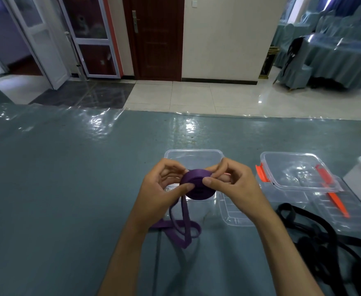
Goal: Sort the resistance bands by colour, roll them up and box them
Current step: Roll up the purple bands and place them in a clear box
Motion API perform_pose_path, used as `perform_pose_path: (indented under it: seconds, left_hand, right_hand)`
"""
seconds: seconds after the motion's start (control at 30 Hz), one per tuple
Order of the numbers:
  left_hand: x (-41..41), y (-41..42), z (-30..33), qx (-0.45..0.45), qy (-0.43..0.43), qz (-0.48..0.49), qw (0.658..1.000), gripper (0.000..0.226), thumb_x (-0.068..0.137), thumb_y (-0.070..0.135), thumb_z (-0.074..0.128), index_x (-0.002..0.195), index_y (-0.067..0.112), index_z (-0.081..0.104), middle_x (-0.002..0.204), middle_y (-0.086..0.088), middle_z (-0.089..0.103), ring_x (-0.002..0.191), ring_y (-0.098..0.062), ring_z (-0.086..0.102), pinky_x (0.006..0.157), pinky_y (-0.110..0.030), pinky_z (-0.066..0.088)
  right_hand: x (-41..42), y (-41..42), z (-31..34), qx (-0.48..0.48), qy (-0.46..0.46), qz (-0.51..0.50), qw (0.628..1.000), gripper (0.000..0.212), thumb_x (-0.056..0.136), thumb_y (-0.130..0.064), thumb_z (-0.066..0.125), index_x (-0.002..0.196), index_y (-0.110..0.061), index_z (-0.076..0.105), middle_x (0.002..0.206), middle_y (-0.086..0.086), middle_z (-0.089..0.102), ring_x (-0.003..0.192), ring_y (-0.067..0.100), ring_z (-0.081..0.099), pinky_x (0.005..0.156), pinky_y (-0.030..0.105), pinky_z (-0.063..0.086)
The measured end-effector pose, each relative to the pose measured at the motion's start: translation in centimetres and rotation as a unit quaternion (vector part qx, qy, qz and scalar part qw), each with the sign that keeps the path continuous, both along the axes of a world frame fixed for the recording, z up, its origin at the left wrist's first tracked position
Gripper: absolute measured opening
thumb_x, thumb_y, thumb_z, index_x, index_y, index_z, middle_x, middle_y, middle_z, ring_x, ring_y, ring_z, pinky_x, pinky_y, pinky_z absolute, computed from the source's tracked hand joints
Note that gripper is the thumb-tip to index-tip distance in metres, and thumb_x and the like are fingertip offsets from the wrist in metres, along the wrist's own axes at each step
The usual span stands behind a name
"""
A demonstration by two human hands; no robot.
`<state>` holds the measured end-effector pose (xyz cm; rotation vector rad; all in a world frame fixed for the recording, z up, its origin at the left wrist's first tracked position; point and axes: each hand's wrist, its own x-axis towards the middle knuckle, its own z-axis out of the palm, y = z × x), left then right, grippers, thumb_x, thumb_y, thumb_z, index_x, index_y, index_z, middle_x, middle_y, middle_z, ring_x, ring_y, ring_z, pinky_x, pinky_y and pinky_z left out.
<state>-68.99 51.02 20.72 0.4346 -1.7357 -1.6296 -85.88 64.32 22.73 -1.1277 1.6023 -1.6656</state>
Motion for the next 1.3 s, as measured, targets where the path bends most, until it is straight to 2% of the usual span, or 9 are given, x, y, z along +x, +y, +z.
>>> perform_pose_path:
  seconds: [0.13,0.23,0.37,0.57,0.83,0.9,1.03,1.2,1.3]
  left_hand:
    - [-0.2,0.1,0.1,0.036,0.007,0.017,0.999,0.044,0.073,0.012,0.088,0.112,0.016,0.069,0.103,-0.006,0.076,0.1,-0.027,0.074,0.093,-0.034,0.059]
    - [-0.1,-0.1,0.2,0.057,-0.013,0.003,0.998,0.04,0.078,0.016,0.085,0.116,0.016,0.071,0.103,-0.009,0.078,0.099,-0.026,0.075,0.09,-0.032,0.059]
    - [0.3,-0.1,0.3,0.061,-0.041,-0.009,0.997,0.015,0.081,0.022,0.081,0.093,0.031,0.079,0.094,-0.004,0.08,0.089,-0.016,0.076,0.081,-0.025,0.058]
    - [0.3,0.1,0.0,0.05,-0.044,-0.008,0.998,0.02,0.08,0.021,0.081,0.099,0.019,0.076,0.09,-0.002,0.079,0.083,-0.013,0.075,0.078,-0.023,0.058]
    - [0.2,-0.7,-0.4,0.044,-0.069,-0.054,0.995,0.052,0.082,0.016,0.082,0.133,0.018,0.07,0.115,0.0,0.079,0.107,-0.015,0.075,0.096,-0.028,0.058]
    - [0.5,-1.1,-0.5,0.03,-0.078,-0.045,0.995,0.052,0.079,0.017,0.084,0.13,0.022,0.072,0.113,-0.001,0.078,0.103,-0.016,0.075,0.099,-0.031,0.058]
    - [0.2,-0.5,-0.6,0.023,-0.048,-0.018,0.998,0.048,0.079,0.017,0.085,0.125,0.016,0.072,0.103,-0.004,0.08,0.098,-0.02,0.077,0.089,-0.028,0.06]
    - [-0.8,0.6,-0.6,0.045,0.034,0.018,0.998,0.034,0.075,0.012,0.088,0.099,0.013,0.064,0.098,-0.011,0.075,0.096,-0.029,0.076,0.085,-0.032,0.061]
    - [-1.0,0.4,-0.5,0.023,0.034,0.02,0.999,0.029,0.075,0.01,0.088,0.093,0.015,0.065,0.094,-0.006,0.074,0.094,-0.027,0.077,0.083,-0.03,0.061]
  right_hand:
    - [1.2,-0.4,-0.1,-0.028,0.048,-0.052,0.997,0.013,0.084,-0.011,0.08,0.092,-0.017,0.072,0.099,0.002,0.078,0.09,0.021,0.077,0.083,0.036,0.06]
    - [1.8,-0.9,-0.5,-0.036,0.106,-0.071,0.991,0.026,0.09,-0.012,0.076,0.106,-0.031,0.074,0.104,-0.009,0.076,0.095,0.018,0.074,0.081,0.031,0.06]
    - [1.4,-1.1,-0.7,-0.019,0.174,-0.027,0.984,0.017,0.095,-0.012,0.071,0.11,-0.016,0.077,0.105,-0.008,0.074,0.105,0.02,0.07,0.088,0.035,0.059]
    - [0.5,-1.0,0.1,0.052,0.123,0.014,0.991,0.011,0.086,-0.014,0.081,0.094,-0.013,0.074,0.094,-0.004,0.077,0.085,0.011,0.073,0.08,0.024,0.058]
    - [1.4,-0.6,-0.6,-0.016,0.093,-0.058,0.994,0.025,0.087,-0.015,0.079,0.109,-0.027,0.078,0.104,-0.009,0.078,0.099,0.016,0.073,0.085,0.032,0.06]
    - [1.5,-0.6,-1.0,0.001,0.101,-0.036,0.994,0.025,0.088,-0.012,0.079,0.11,-0.024,0.077,0.104,-0.008,0.076,0.103,0.018,0.072,0.083,0.036,0.062]
    - [1.8,-0.9,-1.0,0.037,0.092,-0.019,0.995,0.033,0.076,-0.028,0.088,0.099,-0.017,0.067,0.096,-0.006,0.074,0.092,0.017,0.074,0.075,0.026,0.059]
    - [1.5,-0.9,0.2,-0.071,0.012,-0.081,0.994,0.032,0.08,-0.003,0.083,0.106,-0.017,0.072,0.101,0.006,0.076,0.092,0.018,0.075,0.079,0.025,0.059]
    - [1.8,-0.7,0.1,-0.077,0.003,-0.085,0.993,0.026,0.082,-0.008,0.081,0.105,-0.013,0.072,0.105,0.004,0.076,0.098,0.022,0.075,0.083,0.032,0.061]
